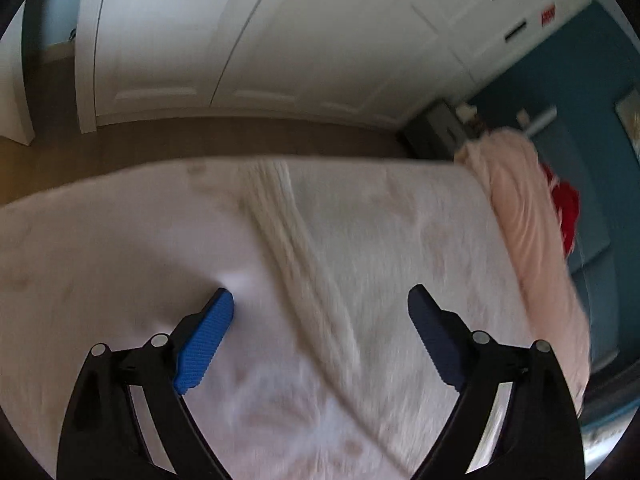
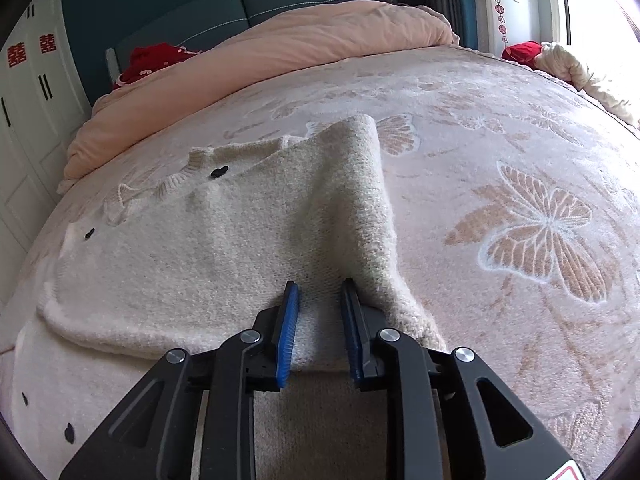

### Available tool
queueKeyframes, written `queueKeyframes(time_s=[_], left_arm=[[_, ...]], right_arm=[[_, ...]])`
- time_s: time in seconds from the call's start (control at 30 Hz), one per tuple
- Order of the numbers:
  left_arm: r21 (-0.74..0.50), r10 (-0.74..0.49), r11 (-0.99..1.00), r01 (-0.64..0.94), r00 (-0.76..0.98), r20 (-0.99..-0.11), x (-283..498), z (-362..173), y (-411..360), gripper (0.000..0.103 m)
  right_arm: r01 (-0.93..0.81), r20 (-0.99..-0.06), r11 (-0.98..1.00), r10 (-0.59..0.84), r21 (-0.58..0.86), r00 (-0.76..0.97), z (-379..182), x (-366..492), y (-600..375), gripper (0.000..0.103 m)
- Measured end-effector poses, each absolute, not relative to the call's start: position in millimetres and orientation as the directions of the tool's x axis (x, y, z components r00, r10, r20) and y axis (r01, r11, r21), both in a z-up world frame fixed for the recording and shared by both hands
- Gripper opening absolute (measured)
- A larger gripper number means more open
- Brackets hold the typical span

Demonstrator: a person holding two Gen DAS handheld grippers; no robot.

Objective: Fold small clothes

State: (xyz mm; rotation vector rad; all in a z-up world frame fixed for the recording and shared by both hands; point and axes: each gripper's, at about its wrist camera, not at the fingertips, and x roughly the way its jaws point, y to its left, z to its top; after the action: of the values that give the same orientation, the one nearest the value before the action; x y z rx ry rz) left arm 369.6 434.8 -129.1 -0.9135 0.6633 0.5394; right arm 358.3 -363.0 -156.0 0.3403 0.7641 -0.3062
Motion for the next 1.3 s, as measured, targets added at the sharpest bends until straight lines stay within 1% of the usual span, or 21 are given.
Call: queueKeyframes(time_s=[0.07,0.1,0.13,0.2,0.27,0.37,0.53,0.6,0.63,0.73,0.8,0.83,0.87,0.93,1.03,1.07,1.1,1.13,1.2,1.23,1.3], left_arm=[[-0.493,0.156,0.536,-0.685,0.655,-0.740,385,-128,435,0.068],[-0.487,0.139,0.554,-0.675,0.652,-0.745,394,-129,436,0.034],[-0.480,0.100,0.555,-0.679,0.627,-0.773,407,-132,437,0.010],[-0.492,0.106,0.539,-0.684,0.635,-0.766,410,-126,440,0.010],[-0.503,0.134,0.583,-0.638,0.686,-0.715,416,-97,424,0.009],[-0.479,0.101,0.735,-0.480,0.776,-0.622,431,-36,366,0.009],[-0.491,-0.180,0.867,-0.084,0.867,-0.465,440,49,204,0.009],[-0.507,-0.301,0.861,0.036,0.840,-0.452,439,57,140,0.009],[-0.519,-0.373,0.850,0.095,0.804,-0.464,440,50,96,0.009],[-0.513,-0.463,0.844,0.156,0.695,-0.550,447,11,7,0.012],[-0.484,-0.469,0.861,0.154,0.608,-0.641,447,-38,-40,0.015],[-0.469,-0.459,0.872,0.142,0.572,-0.680,442,-59,-51,0.022],[-0.454,-0.439,0.884,0.114,0.541,-0.718,440,-80,-56,0.026],[-0.459,-0.419,0.887,0.051,0.508,-0.753,424,-115,-55,0.040],[-0.475,-0.412,0.880,0.028,0.542,-0.732,391,-130,-36,0.051],[-0.453,-0.391,0.891,0.026,0.552,-0.737,392,-130,-32,0.056],[-0.421,-0.352,0.907,0.010,0.566,-0.746,379,-126,-27,0.073],[-0.406,-0.321,0.914,-0.007,0.601,-0.732,359,-125,-18,0.078],[-0.428,-0.321,0.904,-0.007,0.650,-0.688,341,-123,6,0.081],[-0.429,-0.307,0.903,-0.026,0.661,-0.685,335,-125,23,0.084],[-0.460,-0.301,0.885,-0.074,0.663,-0.686,331,-131,50,0.084]], right_arm=[[0.388,-0.715,0.902,-0.145,0.188,0.684,-157,359,-364,0.020],[0.388,-0.715,0.903,-0.146,0.187,0.684,-157,359,-364,0.020],[0.388,-0.715,0.903,-0.147,0.186,0.684,-157,359,-364,0.020],[0.388,-0.714,0.903,-0.150,0.183,0.684,-157,359,-363,0.020],[0.388,-0.712,0.903,-0.148,0.187,0.687,-157,359,-363,0.020],[0.384,-0.705,0.901,-0.139,0.201,0.696,-158,358,-364,0.020],[0.379,-0.697,0.898,-0.123,0.226,0.707,-158,358,-366,0.020],[0.376,-0.694,0.896,-0.116,0.235,0.710,-159,357,-368,0.020],[0.374,-0.693,0.895,-0.111,0.242,0.713,-159,357,-369,0.020],[0.369,-0.688,0.892,-0.097,0.260,0.720,-160,356,-371,0.020],[0.362,-0.681,0.889,-0.081,0.282,0.728,-160,355,-374,0.021],[0.357,-0.678,0.888,-0.073,0.290,0.732,-161,355,-374,0.021],[0.351,-0.674,0.886,-0.062,0.302,0.737,-161,354,-376,0.022],[0.332,-0.665,0.886,-0.037,0.323,0.746,-161,354,-377,0.033],[0.281,-0.658,0.901,0.007,0.331,0.753,-158,358,-372,0.052],[0.274,-0.662,0.906,0.008,0.321,0.750,-156,359,-369,0.055],[0.271,-0.667,0.913,0.002,0.306,0.745,-153,359,-366,0.058],[0.273,-0.672,0.918,-0.011,0.286,0.740,-147,358,-361,0.063],[0.240,-0.647,0.904,0.050,0.353,0.761,-129,350,-352,0.073],[0.207,-0.622,0.884,0.113,0.419,0.775,-124,346,-347,0.082],[0.161,-0.613,0.861,0.200,0.482,0.765,-117,348,-331,0.088]])
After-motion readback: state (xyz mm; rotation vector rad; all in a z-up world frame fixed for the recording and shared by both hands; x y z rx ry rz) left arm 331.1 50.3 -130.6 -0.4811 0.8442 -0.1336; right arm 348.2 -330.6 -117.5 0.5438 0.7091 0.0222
